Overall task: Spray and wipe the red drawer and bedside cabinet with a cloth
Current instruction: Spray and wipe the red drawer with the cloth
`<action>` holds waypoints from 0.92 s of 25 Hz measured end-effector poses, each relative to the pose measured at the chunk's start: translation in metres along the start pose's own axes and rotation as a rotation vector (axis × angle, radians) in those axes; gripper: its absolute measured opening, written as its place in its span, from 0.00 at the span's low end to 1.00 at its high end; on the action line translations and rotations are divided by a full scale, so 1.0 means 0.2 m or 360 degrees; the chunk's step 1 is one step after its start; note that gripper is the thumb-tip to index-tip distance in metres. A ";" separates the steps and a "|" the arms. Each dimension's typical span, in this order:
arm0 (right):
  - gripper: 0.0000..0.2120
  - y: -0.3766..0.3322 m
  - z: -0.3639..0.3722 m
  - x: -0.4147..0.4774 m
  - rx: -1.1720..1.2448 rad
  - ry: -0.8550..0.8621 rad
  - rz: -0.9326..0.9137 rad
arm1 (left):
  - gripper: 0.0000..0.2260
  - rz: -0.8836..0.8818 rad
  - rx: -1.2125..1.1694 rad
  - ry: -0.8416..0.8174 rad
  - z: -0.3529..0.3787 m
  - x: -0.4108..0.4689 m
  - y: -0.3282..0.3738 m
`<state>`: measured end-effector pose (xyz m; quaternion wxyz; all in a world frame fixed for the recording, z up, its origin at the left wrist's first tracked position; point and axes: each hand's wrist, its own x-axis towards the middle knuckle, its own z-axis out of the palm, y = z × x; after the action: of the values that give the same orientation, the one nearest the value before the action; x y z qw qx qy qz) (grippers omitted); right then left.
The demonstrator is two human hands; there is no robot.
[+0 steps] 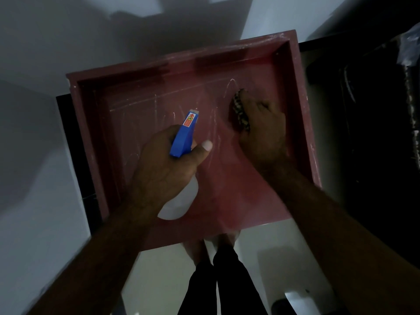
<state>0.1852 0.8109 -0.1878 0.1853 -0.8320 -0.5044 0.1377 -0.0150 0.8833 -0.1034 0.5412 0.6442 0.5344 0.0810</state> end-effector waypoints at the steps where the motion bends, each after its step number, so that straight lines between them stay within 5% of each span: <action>1: 0.35 -0.01 0.01 0.00 -0.0019 0.0029 0.0100 | 0.20 0.0001 0.0002 -0.0006 0.00 0.00 0.00; 7: 0.30 -0.04 0.00 0.04 0.0041 -0.0163 -0.0279 | 0.23 -0.0038 -0.0019 -0.0024 -0.02 0.03 0.00; 11: 0.29 0.00 -0.05 0.10 0.0062 0.0142 -0.0068 | 0.23 -0.0001 0.0049 -0.0013 -0.03 0.04 0.01; 16: 0.29 -0.10 0.01 0.06 -0.0033 -0.0192 -0.0260 | 0.19 -0.0069 -0.0038 -0.0006 -0.01 0.05 0.02; 21: 0.27 -0.02 -0.03 0.13 -0.0022 0.0086 0.0184 | 0.20 0.0010 -0.0005 -0.0009 -0.03 0.06 0.03; 23: 0.23 -0.07 -0.01 0.14 -0.0022 0.0080 0.0135 | 0.18 0.0017 0.0007 -0.0010 -0.04 0.07 0.03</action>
<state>0.1869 0.8412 -0.1808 0.1862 -0.8571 -0.4648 0.1211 -0.0105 0.8991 -0.1015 0.5410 0.6485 0.5294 0.0806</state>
